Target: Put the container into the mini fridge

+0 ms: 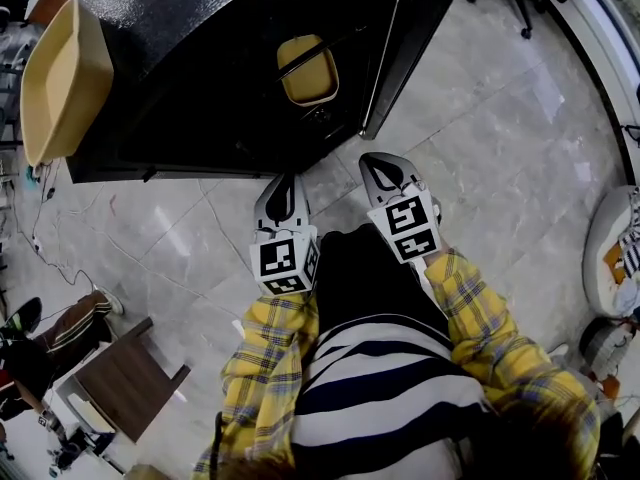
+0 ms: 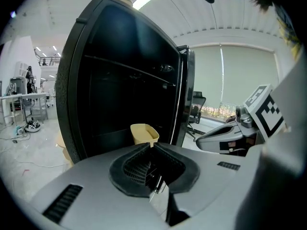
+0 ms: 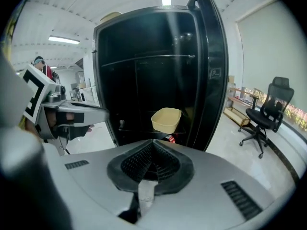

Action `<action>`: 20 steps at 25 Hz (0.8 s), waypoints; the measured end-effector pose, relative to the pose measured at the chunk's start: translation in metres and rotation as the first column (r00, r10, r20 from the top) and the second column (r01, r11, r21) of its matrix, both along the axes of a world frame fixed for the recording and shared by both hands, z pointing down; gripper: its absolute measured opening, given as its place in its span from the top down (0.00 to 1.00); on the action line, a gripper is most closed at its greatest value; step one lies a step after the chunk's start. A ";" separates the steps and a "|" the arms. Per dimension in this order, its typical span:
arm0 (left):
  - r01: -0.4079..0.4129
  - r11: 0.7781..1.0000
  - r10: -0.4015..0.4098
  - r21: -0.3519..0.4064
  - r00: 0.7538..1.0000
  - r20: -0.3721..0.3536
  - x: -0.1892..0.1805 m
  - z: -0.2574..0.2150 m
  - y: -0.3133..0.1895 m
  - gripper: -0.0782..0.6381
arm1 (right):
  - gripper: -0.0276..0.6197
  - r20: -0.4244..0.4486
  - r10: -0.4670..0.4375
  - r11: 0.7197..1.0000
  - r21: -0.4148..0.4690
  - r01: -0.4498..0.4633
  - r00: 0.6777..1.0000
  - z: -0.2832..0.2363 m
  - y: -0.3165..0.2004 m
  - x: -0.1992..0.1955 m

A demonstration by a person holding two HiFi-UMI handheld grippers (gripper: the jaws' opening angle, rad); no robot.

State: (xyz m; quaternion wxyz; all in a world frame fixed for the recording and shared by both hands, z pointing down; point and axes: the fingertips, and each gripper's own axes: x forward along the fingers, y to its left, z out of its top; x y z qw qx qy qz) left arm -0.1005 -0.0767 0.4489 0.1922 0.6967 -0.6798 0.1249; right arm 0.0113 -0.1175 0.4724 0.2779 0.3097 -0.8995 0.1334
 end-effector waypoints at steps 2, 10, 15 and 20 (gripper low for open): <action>0.006 1.000 -0.006 0.000 1.000 0.000 0.000 -0.001 0.002 0.85 | 0.92 0.017 0.013 1.000 -0.019 -0.013 1.000 0.000 0.001 0.002; 0.015 1.000 -0.016 -0.016 1.000 -0.004 0.002 0.001 0.009 0.85 | 0.92 0.022 0.019 1.000 -0.019 -0.018 1.000 0.003 0.000 0.006; 0.023 1.000 -0.023 -0.012 1.000 -0.007 0.003 0.000 0.010 0.85 | 0.92 0.038 0.020 0.999 -0.032 -0.018 0.999 0.003 -0.002 0.007; 0.042 0.999 -0.041 0.000 0.999 -0.034 0.003 -0.003 0.010 0.85 | 0.92 0.062 0.022 0.999 -0.037 -0.020 0.998 -0.001 -0.003 0.006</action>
